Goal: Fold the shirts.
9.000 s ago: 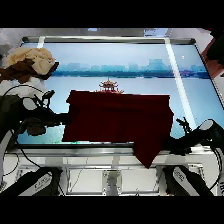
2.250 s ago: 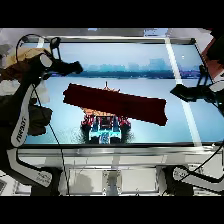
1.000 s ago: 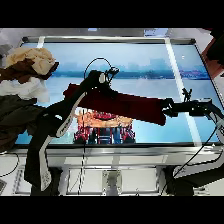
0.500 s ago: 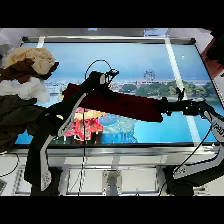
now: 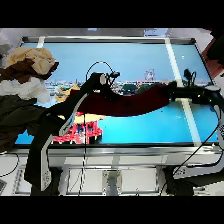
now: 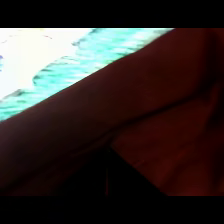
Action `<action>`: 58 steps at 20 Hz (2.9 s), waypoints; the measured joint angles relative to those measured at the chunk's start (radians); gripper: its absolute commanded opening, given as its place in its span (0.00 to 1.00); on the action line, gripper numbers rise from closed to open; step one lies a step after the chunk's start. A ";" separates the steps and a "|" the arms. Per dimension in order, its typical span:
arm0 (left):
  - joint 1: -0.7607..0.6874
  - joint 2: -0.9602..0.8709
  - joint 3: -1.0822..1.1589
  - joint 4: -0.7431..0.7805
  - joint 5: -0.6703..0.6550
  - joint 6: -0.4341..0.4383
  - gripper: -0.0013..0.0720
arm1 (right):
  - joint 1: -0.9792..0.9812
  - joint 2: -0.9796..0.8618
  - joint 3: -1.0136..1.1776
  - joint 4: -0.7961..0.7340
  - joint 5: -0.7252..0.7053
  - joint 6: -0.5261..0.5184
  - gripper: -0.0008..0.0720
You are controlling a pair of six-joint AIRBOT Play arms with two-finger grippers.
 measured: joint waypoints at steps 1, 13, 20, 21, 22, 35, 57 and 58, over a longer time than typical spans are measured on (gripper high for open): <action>-0.003 0.000 0.000 -0.048 -0.002 -0.001 0.04 | 0.000 0.008 0.035 0.002 0.011 0.016 0.05; 0.019 0.069 0.072 -0.326 0.080 -0.018 0.04 | 0.087 0.031 0.249 -0.093 0.090 0.187 0.05; 0.170 0.159 0.078 -0.330 -0.114 0.003 0.96 | 0.325 0.032 0.256 -0.119 -0.101 0.217 0.04; 0.182 0.162 0.076 -0.328 -0.141 0.005 0.96 | 0.347 0.032 0.256 -0.123 -0.133 0.225 0.04; 0.195 0.164 0.075 -0.320 -0.164 0.006 0.96 | 0.361 0.032 0.256 -0.126 -0.164 0.235 0.04; 0.412 0.172 0.072 -0.266 -0.196 -0.009 0.96 | 0.822 -0.070 0.256 -0.192 -0.575 0.377 0.05; 0.503 0.172 0.072 -0.331 -0.215 0.021 0.96 | 0.496 -0.186 0.254 -0.454 -0.364 0.478 0.92; 0.503 0.172 0.072 -0.364 -0.185 0.046 0.96 | 0.484 -0.200 0.251 -0.456 -0.345 0.478 0.92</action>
